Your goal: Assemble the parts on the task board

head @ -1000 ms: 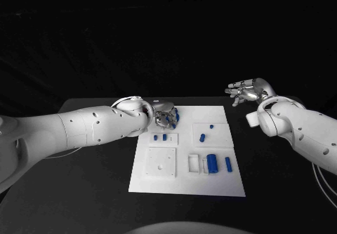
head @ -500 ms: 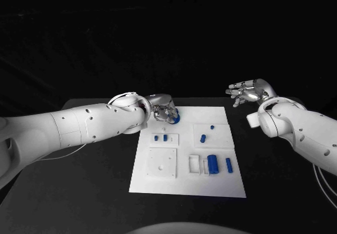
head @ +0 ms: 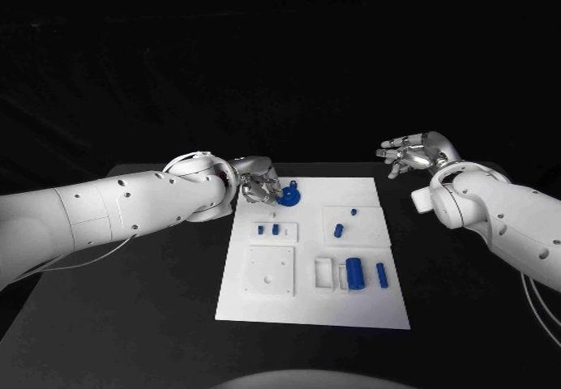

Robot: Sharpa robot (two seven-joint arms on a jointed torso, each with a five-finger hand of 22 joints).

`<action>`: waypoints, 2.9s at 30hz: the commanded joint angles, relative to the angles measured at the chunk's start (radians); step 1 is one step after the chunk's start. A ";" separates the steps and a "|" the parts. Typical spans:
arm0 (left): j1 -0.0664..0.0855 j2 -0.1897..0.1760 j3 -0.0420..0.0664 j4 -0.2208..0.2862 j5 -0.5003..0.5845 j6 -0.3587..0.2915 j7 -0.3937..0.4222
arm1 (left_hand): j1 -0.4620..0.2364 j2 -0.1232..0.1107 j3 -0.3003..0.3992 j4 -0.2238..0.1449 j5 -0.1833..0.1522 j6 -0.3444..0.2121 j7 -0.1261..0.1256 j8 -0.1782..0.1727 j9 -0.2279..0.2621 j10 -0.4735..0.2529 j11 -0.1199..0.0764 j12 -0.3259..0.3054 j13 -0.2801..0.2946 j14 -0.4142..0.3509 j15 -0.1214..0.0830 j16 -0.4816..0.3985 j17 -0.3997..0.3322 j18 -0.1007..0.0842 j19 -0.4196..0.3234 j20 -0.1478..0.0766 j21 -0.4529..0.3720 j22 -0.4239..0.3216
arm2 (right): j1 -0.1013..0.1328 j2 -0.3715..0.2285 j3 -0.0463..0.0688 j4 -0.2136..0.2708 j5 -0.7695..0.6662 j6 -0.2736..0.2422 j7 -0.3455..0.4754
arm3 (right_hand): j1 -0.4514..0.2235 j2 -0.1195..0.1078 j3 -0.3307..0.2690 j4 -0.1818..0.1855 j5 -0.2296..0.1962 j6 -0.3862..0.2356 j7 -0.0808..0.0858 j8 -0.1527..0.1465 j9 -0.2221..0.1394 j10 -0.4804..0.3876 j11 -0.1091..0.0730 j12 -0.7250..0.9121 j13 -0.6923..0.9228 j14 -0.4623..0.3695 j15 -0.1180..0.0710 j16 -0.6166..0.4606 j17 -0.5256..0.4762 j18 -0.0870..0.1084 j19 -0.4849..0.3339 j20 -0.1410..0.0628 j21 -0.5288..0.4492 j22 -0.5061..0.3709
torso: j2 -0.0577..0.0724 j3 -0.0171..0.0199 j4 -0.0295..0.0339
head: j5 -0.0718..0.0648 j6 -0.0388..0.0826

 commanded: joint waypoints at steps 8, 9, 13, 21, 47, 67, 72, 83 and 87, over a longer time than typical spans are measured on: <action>-0.001 -0.027 -0.004 0.025 -0.048 0.008 -0.012 | -0.001 -0.003 -0.003 -0.005 -0.006 0.006 0.001 0.007 0.001 0.008 -0.001 -0.001 0.000 0.005 -0.003 -0.003 0.001 -0.006 0.002 -0.004 0.005 0.019 | -0.003 0.002 0.000 0.005 -0.007 0.016 0.001 | -0.012 0.003 0.009 0.001 0.006 -0.006 0.001 -0.004 -0.001 -0.005 0.000 0.000 0.001 -0.005 0.001 -0.003 0.000 -0.011 0.031 0.004 -0.001 0.002 | 0.000 -0.0008 -0.0009 | 0.008 0.000; -0.003 -0.029 -0.005 0.026 -0.050 0.006 -0.011 | 0.000 -0.003 -0.003 -0.005 -0.006 0.006 0.000 0.007 0.001 0.008 -0.001 -0.001 0.000 0.005 -0.003 -0.003 0.001 -0.006 0.002 -0.004 0.005 0.019 | -0.004 0.002 0.000 0.005 -0.007 0.016 0.001 | -0.012 0.003 0.009 0.001 0.006 -0.006 0.001 -0.004 -0.001 -0.005 0.000 0.000 0.001 -0.005 0.001 -0.003 0.000 -0.011 0.031 0.004 -0.001 0.002 | 0.000 -0.0010 -0.0016 | 0.009 0.000; -0.008 -0.031 -0.006 0.028 -0.055 0.001 -0.009 | 0.000 -0.003 -0.004 -0.003 -0.006 0.008 0.000 0.007 0.001 0.009 -0.001 -0.001 0.001 0.006 -0.004 -0.002 0.001 -0.006 0.003 -0.004 0.006 0.019 | -0.005 0.002 0.000 0.005 -0.007 0.017 0.001 | -0.012 0.003 0.009 0.001 0.006 -0.006 0.001 -0.004 -0.001 -0.005 0.000 0.000 0.001 -0.005 0.001 -0.003 0.000 -0.011 0.031 0.004 -0.001 0.002 | 0.000 -0.0001 -0.0025 | 0.011 0.001; -0.019 -0.030 -0.007 0.028 -0.058 0.009 -0.009 | 0.002 -0.003 -0.004 -0.002 -0.005 0.008 0.000 0.007 0.001 0.009 -0.002 -0.001 0.000 0.005 -0.004 -0.002 0.001 -0.006 0.003 -0.004 0.006 0.019 | -0.008 0.001 0.000 0.006 -0.007 0.017 0.001 | -0.012 0.003 0.009 0.001 0.006 -0.006 0.001 -0.004 -0.001 -0.005 0.000 0.000 0.001 -0.005 0.001 -0.003 0.000 -0.011 0.031 0.004 -0.001 0.002 | 0.001 0.0009 -0.0037 | 0.012 -0.001; -0.025 -0.030 -0.008 0.026 -0.061 0.036 -0.016 | 0.006 -0.004 -0.005 -0.002 -0.007 0.006 0.001 0.006 0.001 0.008 -0.001 -0.001 0.000 0.004 -0.004 -0.006 0.000 -0.006 0.001 -0.004 0.008 0.019 | -0.010 0.002 0.000 0.006 -0.007 0.020 0.001 | -0.012 0.003 0.009 0.001 0.006 -0.006 0.001 -0.004 -0.001 -0.005 0.000 0.000 0.001 -0.005 0.001 -0.003 0.000 -0.011 0.031 0.004 -0.001 0.002 | 0.001 0.0009 -0.0041 | 0.013 -0.006; -0.025 -0.027 -0.008 0.023 -0.062 0.057 -0.023 | 0.009 -0.004 -0.006 -0.002 -0.011 0.006 0.001 0.006 0.001 0.007 -0.001 -0.001 0.000 0.004 -0.004 -0.007 0.000 -0.006 -0.001 -0.004 0.010 0.019 | -0.010 0.001 0.000 0.007 -0.007 0.020 0.001 | -0.012 0.003 0.009 0.001 0.006 -0.006 0.001 -0.004 -0.001 -0.005 0.000 0.000 0.001 -0.005 0.001 -0.003 0.000 -0.011 0.031 0.004 -0.001 0.002 | 0.001 0.0009 -0.0034 | 0.011 -0.008; -0.028 -0.022 -0.010 0.016 -0.062 0.057 -0.023 | 0.009 -0.003 -0.006 -0.002 -0.011 0.006 0.001 0.006 0.001 0.007 -0.001 -0.001 0.000 0.004 -0.003 -0.008 0.000 -0.006 -0.001 -0.004 0.010 0.019 | -0.010 0.000 0.000 0.007 -0.007 0.020 0.001 | -0.012 0.003 0.009 0.001 0.006 -0.006 0.001 -0.004 -0.001 -0.005 0.000 0.000 0.001 -0.005 0.001 -0.003 0.000 -0.011 0.031 0.004 -0.001 0.002 | 0.002 0.0008 -0.0039 | 0.011 -0.009; -0.036 -0.015 -0.011 0.008 -0.062 0.055 -0.019 | 0.009 -0.003 -0.008 -0.001 -0.014 0.004 0.001 0.006 0.001 0.005 0.000 -0.001 0.001 0.003 -0.003 -0.009 -0.001 -0.006 -0.001 -0.004 0.010 0.019 | -0.010 -0.001 0.000 0.007 -0.007 0.021 0.001 | -0.012 0.003 0.009 0.001 0.006 -0.006 0.001 -0.004 -0.001 -0.005 0.000 0.000 0.001 -0.005 0.001 -0.003 0.000 -0.011 0.031 0.004 -0.001 0.002 | 0.001 0.0009 -0.0033 | 0.009 -0.012; -0.038 -0.014 -0.011 0.008 -0.062 0.060 -0.019 | 0.009 -0.003 -0.008 0.000 -0.017 0.005 0.001 0.007 0.001 0.006 0.000 -0.001 0.001 0.004 -0.003 -0.009 0.000 -0.006 -0.001 -0.004 0.009 0.019 | -0.010 -0.001 0.000 0.007 -0.007 0.021 0.001 | -0.012 0.003 0.009 0.001 0.006 -0.006 0.001 -0.004 -0.001 -0.005 0.000 0.000 0.001 -0.005 0.001 -0.003 0.000 -0.011 0.031 0.004 -0.001 0.002 | 0.001 0.0009 -0.0033 | 0.007 -0.014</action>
